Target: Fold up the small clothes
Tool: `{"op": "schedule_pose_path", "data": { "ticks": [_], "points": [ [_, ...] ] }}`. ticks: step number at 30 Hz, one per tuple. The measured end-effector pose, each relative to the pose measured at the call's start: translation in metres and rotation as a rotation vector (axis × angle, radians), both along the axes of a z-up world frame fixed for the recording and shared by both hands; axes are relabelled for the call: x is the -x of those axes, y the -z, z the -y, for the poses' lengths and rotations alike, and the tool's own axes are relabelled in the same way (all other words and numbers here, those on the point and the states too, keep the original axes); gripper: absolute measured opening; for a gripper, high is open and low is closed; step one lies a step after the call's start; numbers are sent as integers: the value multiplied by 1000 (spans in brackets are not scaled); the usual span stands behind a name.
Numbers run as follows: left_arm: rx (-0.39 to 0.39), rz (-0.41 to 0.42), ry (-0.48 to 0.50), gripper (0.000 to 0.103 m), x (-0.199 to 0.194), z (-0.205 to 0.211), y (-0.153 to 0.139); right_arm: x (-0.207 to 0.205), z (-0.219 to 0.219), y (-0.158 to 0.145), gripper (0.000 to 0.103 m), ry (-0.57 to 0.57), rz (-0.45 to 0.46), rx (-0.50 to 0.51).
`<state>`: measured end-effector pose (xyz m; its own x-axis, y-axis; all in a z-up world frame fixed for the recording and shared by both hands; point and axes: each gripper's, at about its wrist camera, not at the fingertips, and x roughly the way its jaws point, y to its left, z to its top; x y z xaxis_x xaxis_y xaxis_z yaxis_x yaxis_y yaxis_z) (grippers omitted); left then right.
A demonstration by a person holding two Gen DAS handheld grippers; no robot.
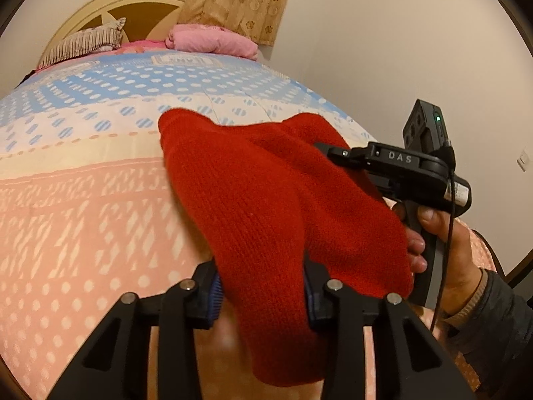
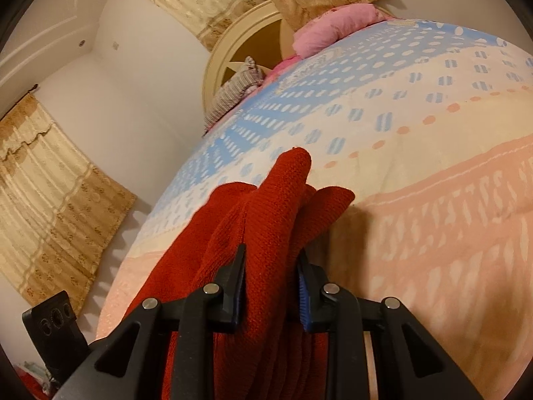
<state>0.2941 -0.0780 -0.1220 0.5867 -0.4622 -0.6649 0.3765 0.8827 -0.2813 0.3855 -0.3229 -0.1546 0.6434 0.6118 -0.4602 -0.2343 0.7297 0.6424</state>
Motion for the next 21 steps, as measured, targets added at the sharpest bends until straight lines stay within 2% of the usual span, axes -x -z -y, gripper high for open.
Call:
{"op": "schedule_pose_path", "data": {
  "ticks": [21],
  "points": [
    [-10, 30, -66, 39, 48, -41, -15, 37, -67, -9, 26, -113, 25, -53]
  ]
}}
